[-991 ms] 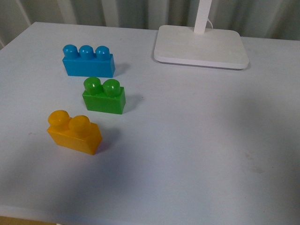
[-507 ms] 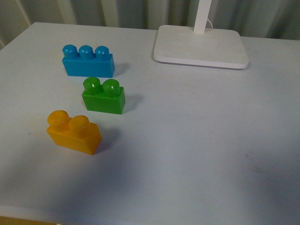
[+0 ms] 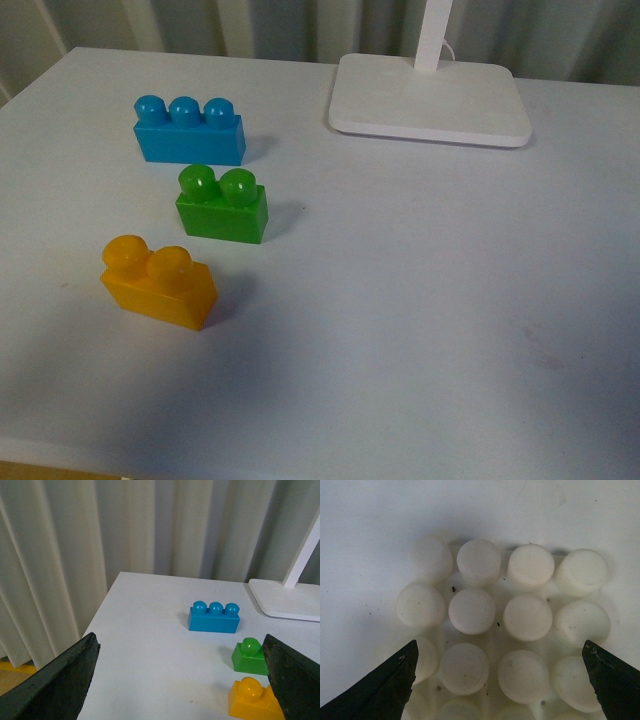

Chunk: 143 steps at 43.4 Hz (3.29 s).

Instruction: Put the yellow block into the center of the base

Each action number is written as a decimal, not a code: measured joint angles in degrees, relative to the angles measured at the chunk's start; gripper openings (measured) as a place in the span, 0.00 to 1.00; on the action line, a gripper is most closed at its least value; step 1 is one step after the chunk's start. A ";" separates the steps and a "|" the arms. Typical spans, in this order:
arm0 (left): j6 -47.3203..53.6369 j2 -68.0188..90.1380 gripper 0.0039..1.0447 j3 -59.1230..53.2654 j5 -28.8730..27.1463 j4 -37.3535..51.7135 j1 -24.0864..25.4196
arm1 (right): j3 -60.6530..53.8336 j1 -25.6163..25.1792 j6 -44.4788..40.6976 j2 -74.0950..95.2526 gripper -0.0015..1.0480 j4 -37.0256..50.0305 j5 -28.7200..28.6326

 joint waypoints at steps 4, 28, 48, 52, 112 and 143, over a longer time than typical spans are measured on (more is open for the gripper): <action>0.00 0.00 0.94 0.00 0.02 0.00 0.00 | -1.42 0.87 1.03 0.07 0.91 2.27 0.37; 0.00 0.00 0.94 0.00 0.00 0.00 0.00 | -7.87 6.03 4.28 0.20 0.91 11.91 6.60; 0.00 0.00 0.94 0.00 0.00 0.00 0.00 | -14.05 20.59 11.54 1.86 0.91 24.20 17.31; 0.00 0.00 0.94 0.00 0.00 0.00 0.00 | -14.51 25.03 13.86 2.34 0.91 25.88 19.43; 0.00 0.00 0.94 0.00 0.00 0.00 0.00 | -12.59 62.34 41.24 -2.78 0.91 23.06 27.43; 0.00 0.00 0.94 0.00 0.00 0.00 0.00 | -23.56 41.97 35.12 -49.72 0.85 13.81 22.40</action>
